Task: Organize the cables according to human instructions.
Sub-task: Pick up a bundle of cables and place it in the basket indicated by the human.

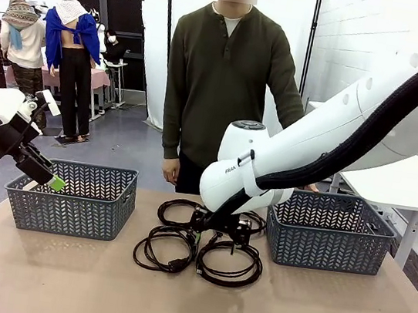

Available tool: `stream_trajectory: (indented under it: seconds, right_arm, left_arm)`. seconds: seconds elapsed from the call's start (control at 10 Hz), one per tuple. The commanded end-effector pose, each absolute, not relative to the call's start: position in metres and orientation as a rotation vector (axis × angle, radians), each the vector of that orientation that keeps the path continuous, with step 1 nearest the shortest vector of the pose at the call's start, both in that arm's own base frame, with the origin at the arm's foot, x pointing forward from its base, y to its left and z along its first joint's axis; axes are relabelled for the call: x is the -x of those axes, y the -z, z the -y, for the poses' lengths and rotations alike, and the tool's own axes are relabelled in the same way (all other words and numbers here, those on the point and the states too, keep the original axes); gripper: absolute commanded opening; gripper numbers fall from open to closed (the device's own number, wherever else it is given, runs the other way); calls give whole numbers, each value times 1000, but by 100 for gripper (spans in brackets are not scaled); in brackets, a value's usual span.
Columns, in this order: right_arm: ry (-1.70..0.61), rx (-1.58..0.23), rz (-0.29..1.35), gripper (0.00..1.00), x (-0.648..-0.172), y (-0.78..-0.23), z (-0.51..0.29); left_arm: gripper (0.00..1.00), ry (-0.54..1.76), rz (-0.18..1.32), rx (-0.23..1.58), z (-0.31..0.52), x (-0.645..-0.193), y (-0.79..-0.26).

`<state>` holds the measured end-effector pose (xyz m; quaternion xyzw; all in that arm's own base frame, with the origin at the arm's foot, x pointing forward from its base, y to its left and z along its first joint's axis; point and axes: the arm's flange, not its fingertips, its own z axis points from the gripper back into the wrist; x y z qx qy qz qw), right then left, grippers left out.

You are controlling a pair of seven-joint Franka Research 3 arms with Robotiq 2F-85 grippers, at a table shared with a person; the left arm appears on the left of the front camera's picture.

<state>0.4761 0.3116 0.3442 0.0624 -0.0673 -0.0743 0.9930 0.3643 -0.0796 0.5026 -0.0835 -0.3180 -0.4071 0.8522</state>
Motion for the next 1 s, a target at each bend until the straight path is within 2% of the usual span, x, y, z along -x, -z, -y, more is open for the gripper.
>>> stream_trajectory:
  seconds: [0.0, 0.9]
  right_arm:
    - [145, -127, 141, 100, -477, -348, -308]
    - [156, -122, 131, 100, -483, -341, -308]
  left_arm:
    - [100, 855, 674, 189, 78, -366, -501]
    - [100, 855, 674, 189, 78, -366, -501]
